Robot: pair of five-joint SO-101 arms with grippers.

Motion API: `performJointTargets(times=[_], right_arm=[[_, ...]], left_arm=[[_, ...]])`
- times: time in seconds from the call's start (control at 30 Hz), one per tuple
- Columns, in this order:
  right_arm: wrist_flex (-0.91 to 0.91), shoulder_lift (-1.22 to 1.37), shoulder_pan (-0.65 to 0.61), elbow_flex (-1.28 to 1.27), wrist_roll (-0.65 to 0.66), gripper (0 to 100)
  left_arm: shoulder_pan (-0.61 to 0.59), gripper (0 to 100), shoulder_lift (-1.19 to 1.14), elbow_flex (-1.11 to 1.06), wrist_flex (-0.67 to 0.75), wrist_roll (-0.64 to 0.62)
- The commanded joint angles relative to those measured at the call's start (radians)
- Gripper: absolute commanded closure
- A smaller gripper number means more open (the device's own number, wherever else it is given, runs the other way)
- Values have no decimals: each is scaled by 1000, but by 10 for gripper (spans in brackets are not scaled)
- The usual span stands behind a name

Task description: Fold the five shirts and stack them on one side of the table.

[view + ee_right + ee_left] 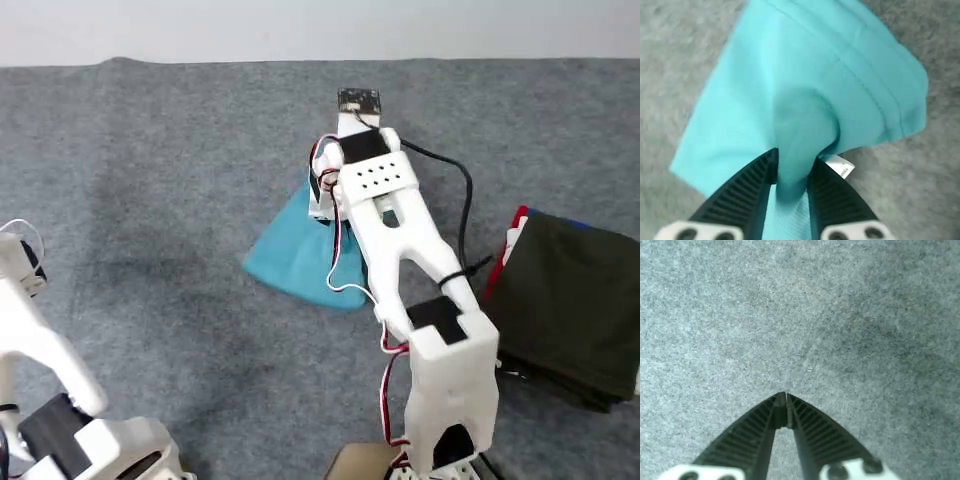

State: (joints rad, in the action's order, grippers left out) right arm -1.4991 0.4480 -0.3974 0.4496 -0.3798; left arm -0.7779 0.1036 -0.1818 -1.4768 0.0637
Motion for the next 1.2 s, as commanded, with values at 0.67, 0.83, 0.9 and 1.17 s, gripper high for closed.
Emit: performJointTargets(times=[0.67, 0.83, 0.9, 1.17], right_arm=[[-295, -619, 437, -121, 390, 991], [-295, -734, 535, -227, 482, 991], [-295, -763, 584, -258, 523, 991], [-294, -769, 763, -284, 672, 991]], left_arm=[[6, 995, 46, 4, 14, 2], [6, 994, 46, 4, 14, 3], [6, 994, 46, 4, 14, 3], [8, 994, 44, 4, 23, 5]])
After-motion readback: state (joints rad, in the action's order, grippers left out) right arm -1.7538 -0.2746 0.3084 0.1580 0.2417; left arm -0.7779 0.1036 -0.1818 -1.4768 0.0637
